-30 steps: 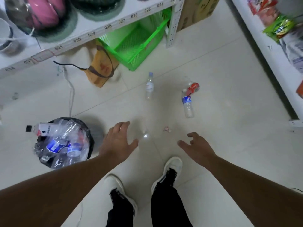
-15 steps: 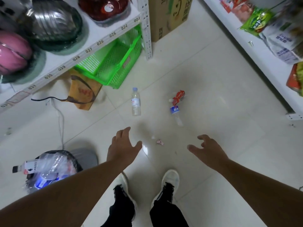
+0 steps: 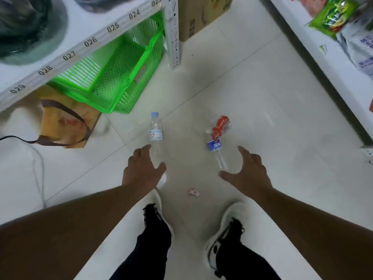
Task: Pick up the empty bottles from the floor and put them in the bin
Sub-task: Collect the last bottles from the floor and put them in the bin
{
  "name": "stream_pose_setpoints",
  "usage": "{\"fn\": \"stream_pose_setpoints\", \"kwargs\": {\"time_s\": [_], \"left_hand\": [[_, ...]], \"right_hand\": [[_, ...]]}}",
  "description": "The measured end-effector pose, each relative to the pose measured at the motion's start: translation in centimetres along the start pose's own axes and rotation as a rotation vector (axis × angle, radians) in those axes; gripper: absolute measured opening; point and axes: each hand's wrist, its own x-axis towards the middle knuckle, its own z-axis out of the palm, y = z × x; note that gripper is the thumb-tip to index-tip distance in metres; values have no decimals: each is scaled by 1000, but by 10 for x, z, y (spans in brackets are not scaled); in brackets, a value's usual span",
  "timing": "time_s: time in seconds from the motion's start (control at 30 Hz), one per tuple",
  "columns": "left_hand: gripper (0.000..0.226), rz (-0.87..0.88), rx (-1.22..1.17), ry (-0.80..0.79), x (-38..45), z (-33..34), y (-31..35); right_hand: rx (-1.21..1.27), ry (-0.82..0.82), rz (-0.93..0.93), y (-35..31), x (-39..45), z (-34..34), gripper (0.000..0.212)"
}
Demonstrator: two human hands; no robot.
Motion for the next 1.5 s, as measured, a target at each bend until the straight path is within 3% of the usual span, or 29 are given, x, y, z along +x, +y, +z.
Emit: {"fn": "stream_pose_setpoints", "kwargs": {"time_s": [0.23, 0.47, 0.53, 0.63, 0.73, 1.17, 1.5], "left_hand": [[82, -37, -7, 66, 98, 56, -13], [79, 20, -43, 274, 181, 117, -22], [86, 15, -53, 316, 200, 132, -27], [105, -30, -74, 275, 216, 155, -33], [112, -99, -122, 270, 217, 165, -30], [110, 8, -180, 226, 64, 28, 13], [91, -69, -10, 13, -52, -34, 9]], "right_hand": [[-159, 59, -83, -15, 128, 50, 124], [-219, 56, -130, -6, 235, 102, 131], [-205, 46, -110, 0, 254, 122, 124], [-168, 110, -126, 12, 267, 149, 93], [-137, 145, -172, 19, 258, 153, 78], [-66, 138, -122, -25, 93, 23, 81], [7, 95, -88, -8, -19, -2, 86]]}}
